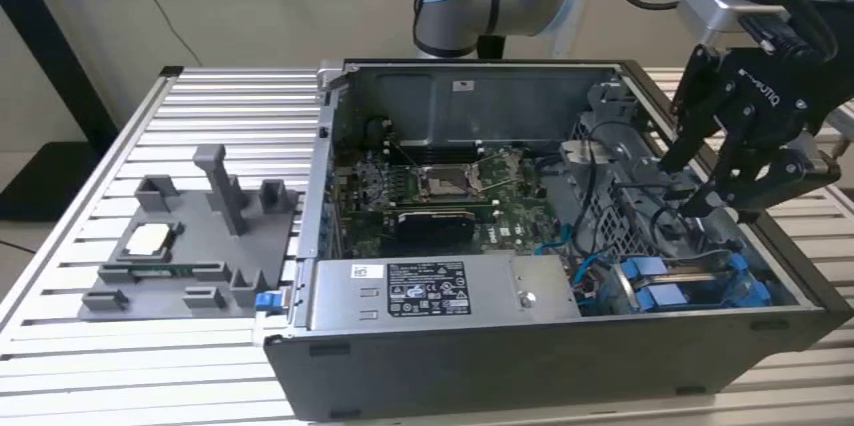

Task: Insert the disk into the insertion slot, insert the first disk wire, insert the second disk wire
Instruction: 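Insert the first disk wire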

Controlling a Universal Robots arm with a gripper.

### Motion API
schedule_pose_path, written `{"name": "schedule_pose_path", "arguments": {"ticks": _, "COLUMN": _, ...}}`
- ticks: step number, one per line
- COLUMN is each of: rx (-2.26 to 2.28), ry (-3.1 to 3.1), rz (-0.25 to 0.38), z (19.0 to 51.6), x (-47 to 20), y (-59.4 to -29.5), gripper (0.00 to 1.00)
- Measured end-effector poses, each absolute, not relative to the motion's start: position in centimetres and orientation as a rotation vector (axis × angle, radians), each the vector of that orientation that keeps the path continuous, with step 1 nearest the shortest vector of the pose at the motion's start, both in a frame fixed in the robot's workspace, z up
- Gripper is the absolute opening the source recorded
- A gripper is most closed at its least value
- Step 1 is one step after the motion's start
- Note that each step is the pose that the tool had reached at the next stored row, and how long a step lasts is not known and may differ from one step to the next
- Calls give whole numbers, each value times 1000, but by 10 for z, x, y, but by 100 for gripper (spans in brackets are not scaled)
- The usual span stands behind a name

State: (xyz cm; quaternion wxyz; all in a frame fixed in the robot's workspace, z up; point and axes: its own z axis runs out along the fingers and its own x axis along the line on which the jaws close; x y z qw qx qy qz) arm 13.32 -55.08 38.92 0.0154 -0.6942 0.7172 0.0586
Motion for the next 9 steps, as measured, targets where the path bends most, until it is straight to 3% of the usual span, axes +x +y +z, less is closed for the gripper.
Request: {"name": "schedule_pose_path", "arguments": {"ticks": 9, "rx": -2169, "ry": 2217, "rz": 176, "z": 388, "x": 136, "y": -549, "gripper": 55}}
